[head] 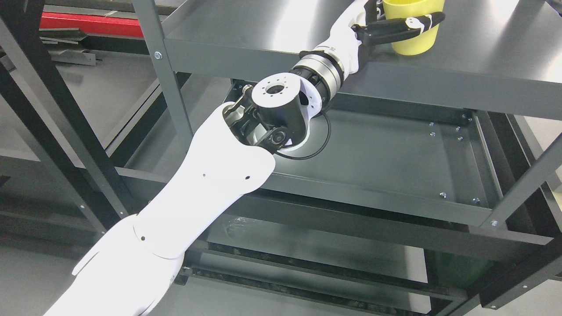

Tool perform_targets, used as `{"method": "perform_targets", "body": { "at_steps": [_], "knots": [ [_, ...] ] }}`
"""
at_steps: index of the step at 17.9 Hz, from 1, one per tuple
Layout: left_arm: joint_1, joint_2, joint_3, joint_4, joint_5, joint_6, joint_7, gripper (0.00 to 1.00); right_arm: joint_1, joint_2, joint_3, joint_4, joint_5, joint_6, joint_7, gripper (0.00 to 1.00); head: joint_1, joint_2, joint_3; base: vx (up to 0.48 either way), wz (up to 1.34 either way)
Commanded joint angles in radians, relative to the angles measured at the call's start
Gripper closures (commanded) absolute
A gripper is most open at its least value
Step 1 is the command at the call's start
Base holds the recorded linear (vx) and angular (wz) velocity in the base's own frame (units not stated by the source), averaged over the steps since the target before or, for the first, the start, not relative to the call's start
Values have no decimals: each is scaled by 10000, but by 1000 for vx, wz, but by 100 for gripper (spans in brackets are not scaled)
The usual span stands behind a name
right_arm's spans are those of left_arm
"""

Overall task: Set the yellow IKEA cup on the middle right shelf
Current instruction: 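Lower the cup onto the shelf and open the left hand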

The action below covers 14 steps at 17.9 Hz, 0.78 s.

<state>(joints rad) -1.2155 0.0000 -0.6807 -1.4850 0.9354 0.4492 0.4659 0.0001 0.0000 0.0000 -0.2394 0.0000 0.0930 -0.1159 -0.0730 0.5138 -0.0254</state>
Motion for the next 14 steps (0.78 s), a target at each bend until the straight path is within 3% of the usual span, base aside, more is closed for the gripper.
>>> {"method": "perform_targets", "body": {
  "at_steps": [1, 6, 11, 14],
  "knots": [
    [-9, 175, -128, 231, -639, 339, 82, 61, 137, -175, 169, 1, -245, 6, -7, 1, 0, 0, 0, -11, 0],
    [-55, 175, 88, 231, -1729, 386, 81, 51, 137, -175, 169, 1, -245, 6, -7, 1, 0, 0, 0, 0, 0],
    [-86, 175, 88, 231, -1760, 386, 97, 21, 137, -175, 169, 1, -245, 6, -7, 1, 0, 0, 0, 0, 0],
    [-101, 175, 118, 231, -2082, 355, 51, 9, 137, -175, 169, 1, -245, 6, -7, 1, 0, 0, 0, 0, 0]
  ]
}}
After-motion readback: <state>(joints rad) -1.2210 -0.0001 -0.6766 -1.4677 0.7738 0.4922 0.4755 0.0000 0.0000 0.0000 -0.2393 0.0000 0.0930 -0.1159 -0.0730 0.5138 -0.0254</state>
